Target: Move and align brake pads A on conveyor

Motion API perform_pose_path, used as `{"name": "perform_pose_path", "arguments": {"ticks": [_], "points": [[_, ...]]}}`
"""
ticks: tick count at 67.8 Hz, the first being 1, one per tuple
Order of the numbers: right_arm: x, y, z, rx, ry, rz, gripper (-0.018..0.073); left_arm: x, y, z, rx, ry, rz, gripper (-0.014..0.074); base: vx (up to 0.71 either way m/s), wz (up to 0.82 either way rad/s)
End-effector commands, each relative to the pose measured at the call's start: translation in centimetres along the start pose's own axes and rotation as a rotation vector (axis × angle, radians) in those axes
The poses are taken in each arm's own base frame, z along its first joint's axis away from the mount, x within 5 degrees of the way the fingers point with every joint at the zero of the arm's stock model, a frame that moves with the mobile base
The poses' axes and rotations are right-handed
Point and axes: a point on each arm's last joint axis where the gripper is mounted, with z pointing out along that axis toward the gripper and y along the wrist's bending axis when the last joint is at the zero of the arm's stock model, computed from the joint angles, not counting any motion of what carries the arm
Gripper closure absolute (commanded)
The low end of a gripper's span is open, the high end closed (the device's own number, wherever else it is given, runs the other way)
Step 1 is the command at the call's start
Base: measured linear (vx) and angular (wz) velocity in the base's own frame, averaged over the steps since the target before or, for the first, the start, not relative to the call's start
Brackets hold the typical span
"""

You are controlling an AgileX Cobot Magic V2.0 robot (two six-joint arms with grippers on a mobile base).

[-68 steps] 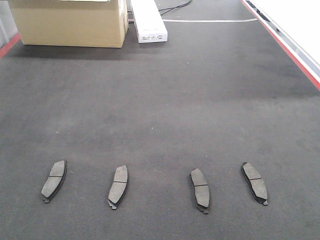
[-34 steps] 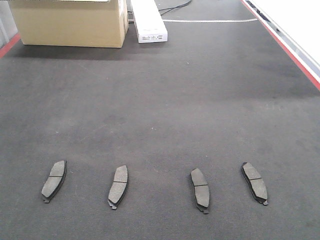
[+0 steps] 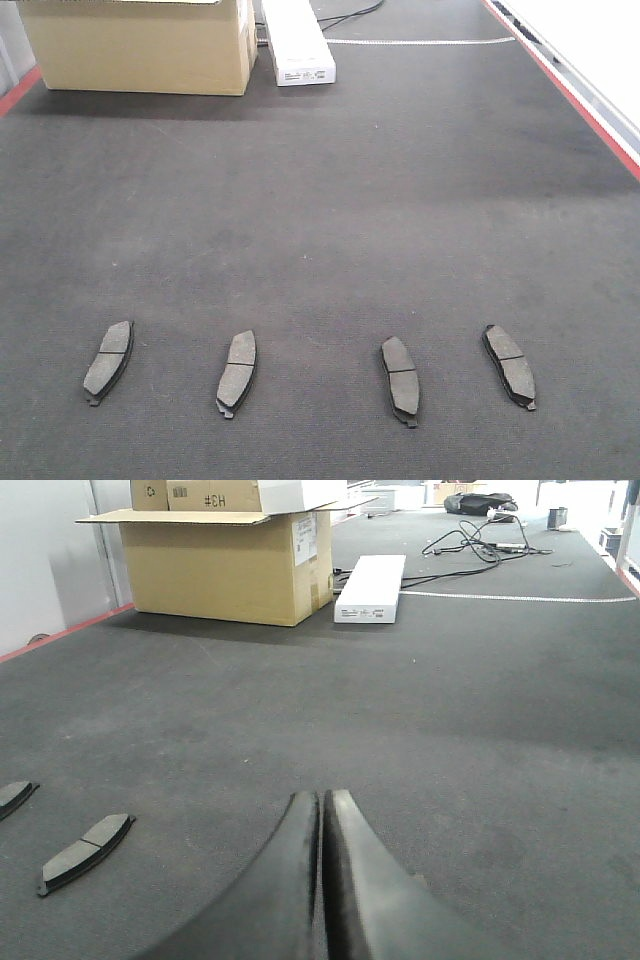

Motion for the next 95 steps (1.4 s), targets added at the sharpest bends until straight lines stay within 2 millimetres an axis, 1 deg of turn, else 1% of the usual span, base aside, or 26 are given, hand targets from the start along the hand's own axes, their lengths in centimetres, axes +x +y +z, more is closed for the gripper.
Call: {"name": "perform_pose_path", "arguments": {"ticks": [1,8,17,20,30,43,95], "points": [[-1.3,0.1,-0.2,-0.007,-0.077,-0.020,0.0571,0.0,0.5,0.0,-0.069,-0.140,-0.038,0.0602,0.00,0.00],[-1.3,0.1,-0.2,-0.007,-0.077,-0.020,0.0571,1.9,1.3,0.1,-0.154,-0.150,-0.013,0.0602,0.00,0.00],[-1.3,0.1,-0.2,-0.007,-0.077,-0.020,0.0571,4.5,1.8,0.1,-0.190,-0.153,0.030,0.0602,0.00,0.00],[-1.3,0.1,-0.2,-0.007,-0.077,-0.020,0.0571,4.8,1.8,0.0,-0.194,-0.140,0.046,0.0602,0.00,0.00],[-1.3,0.1,-0.2,-0.007,-0.077,-0.020,0.0571,4.9,1.8,-0.2,-0.205,-0.132,0.109,0.0602,0.00,0.00],[-1.3,0.1,-0.2,-0.006,-0.077,-0.021,0.0571,4.9,1.8,-0.2,-0.197,-0.138,0.058,0.0602,0.00,0.00],[-1.3,0.1,-0.2,-0.005,-0.078,-0.022,0.0571,4.9,1.8,-0.2,-0.198,-0.137,0.065,0.0602,0.00,0.00]]}}
